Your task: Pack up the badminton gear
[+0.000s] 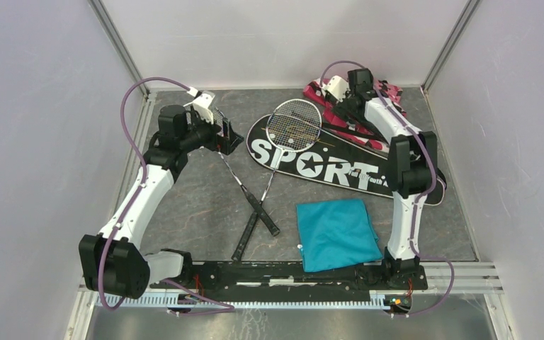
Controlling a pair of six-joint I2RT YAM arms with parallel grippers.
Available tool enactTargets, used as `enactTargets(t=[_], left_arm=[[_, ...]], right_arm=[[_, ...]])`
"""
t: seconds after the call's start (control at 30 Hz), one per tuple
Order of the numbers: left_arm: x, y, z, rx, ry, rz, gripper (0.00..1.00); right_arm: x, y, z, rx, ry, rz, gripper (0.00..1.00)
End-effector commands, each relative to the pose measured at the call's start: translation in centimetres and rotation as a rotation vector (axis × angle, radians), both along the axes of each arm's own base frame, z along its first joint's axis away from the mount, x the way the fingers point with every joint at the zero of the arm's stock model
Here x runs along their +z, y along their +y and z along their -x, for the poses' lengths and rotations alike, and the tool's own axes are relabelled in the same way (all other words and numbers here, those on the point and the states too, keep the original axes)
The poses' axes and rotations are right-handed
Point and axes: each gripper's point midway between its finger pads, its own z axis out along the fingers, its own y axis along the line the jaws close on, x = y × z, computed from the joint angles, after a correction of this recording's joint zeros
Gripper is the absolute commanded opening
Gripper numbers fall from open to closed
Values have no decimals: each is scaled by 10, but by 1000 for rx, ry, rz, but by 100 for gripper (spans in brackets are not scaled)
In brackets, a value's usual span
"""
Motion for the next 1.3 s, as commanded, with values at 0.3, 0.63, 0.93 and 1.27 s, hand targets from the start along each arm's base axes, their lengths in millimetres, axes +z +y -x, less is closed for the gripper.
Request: enactTargets(t=[0.3,0.63,0.93,1.27], left_arm=[[-22,-13,8,-129,-24,-54,100],[-87,-74,18,-262,-3,-230,99],[-138,-110,13,-280,91,-292,96],[-185,-118,14,-226,155,-400,96]], right_arm=[[50,77,124,273,81,-465,98],[-26,44,152,196,240,-332,95],[-52,11,133,178,352,-322,92],[-85,-15,131,151,458,-400,88]])
